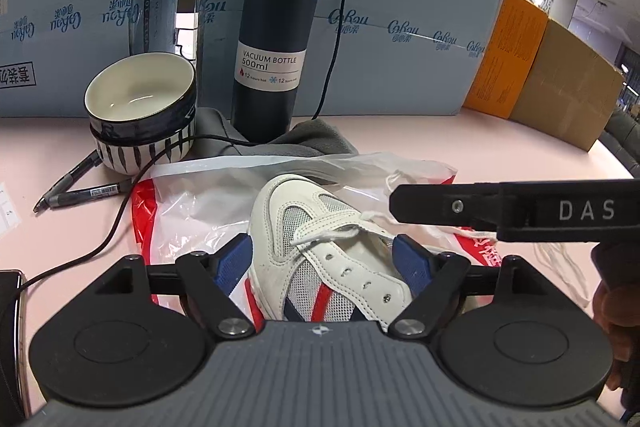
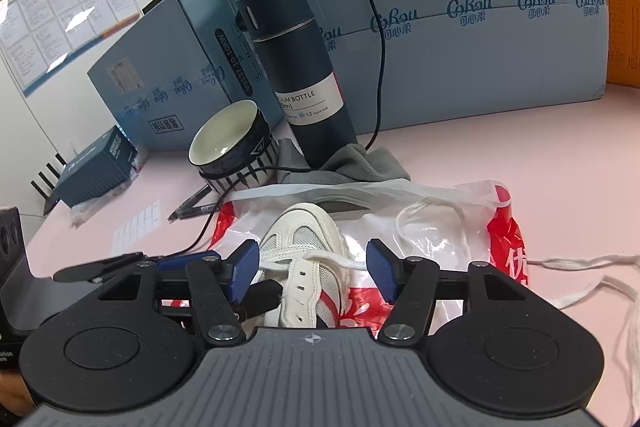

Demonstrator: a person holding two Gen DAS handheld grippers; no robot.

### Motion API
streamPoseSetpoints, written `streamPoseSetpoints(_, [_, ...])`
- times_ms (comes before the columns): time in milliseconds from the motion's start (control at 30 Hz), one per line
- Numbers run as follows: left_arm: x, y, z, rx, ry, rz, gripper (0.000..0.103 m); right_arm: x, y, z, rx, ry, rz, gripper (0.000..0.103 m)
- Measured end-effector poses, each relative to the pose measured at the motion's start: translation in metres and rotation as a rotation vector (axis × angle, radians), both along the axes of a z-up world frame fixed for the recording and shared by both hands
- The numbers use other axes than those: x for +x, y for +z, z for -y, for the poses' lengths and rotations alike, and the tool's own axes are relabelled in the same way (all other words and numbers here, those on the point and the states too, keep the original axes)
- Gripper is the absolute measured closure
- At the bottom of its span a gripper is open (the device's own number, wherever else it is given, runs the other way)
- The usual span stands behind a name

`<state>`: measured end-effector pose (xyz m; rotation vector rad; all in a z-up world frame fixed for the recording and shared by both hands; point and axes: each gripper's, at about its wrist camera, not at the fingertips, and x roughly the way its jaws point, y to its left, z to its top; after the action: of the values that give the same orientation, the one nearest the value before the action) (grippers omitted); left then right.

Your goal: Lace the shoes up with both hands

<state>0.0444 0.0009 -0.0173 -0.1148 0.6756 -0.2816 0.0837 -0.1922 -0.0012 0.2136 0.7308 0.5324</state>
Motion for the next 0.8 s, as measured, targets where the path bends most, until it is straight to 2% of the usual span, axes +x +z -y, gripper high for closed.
streamPoseSetpoints(100, [-0.005,0.002,-0.001,0.0,0.009,0.028,0.023,-0.003,-0.001,0.002,0.015,-0.01,0.002,0.034])
streamPoseSetpoints(200, [-0.005,0.003,0.0,0.018,0.022,0.032,0.023,-0.005,-0.001,0.002,-0.011,-0.019,0.0,0.03])
streamPoseSetpoints(433, [-0.002,0.0,0.001,0.035,0.034,0.021,0.023,-0.001,-0.006,0.0,-0.002,0.01,-0.007,0.029])
streamPoseSetpoints(567, [-0.003,0.001,0.002,0.046,0.044,0.027,0.022,-0.001,-0.006,-0.003,0.021,0.04,0.008,0.021])
streamPoseSetpoints(800, [-0.005,0.003,0.004,0.062,0.054,0.043,0.022,-0.001,-0.006,-0.008,0.01,0.055,0.034,0.021])
